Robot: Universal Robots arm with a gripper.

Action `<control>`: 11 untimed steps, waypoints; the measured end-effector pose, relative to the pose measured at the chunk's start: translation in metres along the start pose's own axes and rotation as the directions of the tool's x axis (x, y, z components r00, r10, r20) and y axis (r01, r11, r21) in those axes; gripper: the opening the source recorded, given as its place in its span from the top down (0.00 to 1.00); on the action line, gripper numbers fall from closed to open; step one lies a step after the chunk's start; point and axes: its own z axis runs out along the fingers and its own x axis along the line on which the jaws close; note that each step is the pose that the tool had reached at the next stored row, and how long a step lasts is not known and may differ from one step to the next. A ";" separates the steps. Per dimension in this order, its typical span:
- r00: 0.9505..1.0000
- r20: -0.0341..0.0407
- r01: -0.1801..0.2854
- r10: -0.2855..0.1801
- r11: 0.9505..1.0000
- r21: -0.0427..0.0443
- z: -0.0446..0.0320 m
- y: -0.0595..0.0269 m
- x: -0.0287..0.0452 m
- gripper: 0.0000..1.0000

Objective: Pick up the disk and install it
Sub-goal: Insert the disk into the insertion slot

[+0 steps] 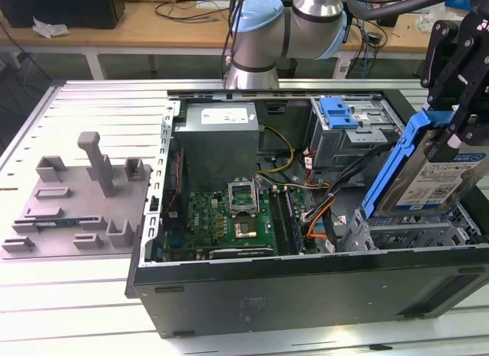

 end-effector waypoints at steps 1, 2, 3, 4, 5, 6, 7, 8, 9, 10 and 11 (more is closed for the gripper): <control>1.000 0.000 0.000 0.000 1.000 0.000 0.0001 -0.0002 0.0000 0.64; 1.000 0.000 0.000 0.000 1.000 0.000 0.0002 -0.0004 0.0000 0.64; 1.000 0.000 0.000 0.000 1.000 0.000 0.0003 -0.0006 0.0001 0.64; 1.000 0.000 0.000 0.000 1.000 0.000 0.0003 -0.0007 0.0001 0.64; 1.000 0.000 0.000 0.000 1.000 0.000 0.0007 -0.0007 0.0001 0.64; 1.000 0.000 0.000 0.000 1.000 0.000 0.0009 -0.0008 0.0001 0.64; 1.000 0.000 0.000 0.000 1.000 0.000 0.0012 -0.0008 0.0001 0.64; 1.000 0.000 0.000 0.000 1.000 0.000 0.0016 -0.0008 0.0001 0.64; 1.000 0.000 -0.001 0.001 1.000 0.000 0.0020 -0.0008 0.0002 0.64; 1.000 0.000 -0.001 0.001 1.000 0.000 0.0022 -0.0008 0.0002 0.64; 1.000 0.000 -0.001 0.001 1.000 0.000 0.0024 -0.0008 0.0002 0.64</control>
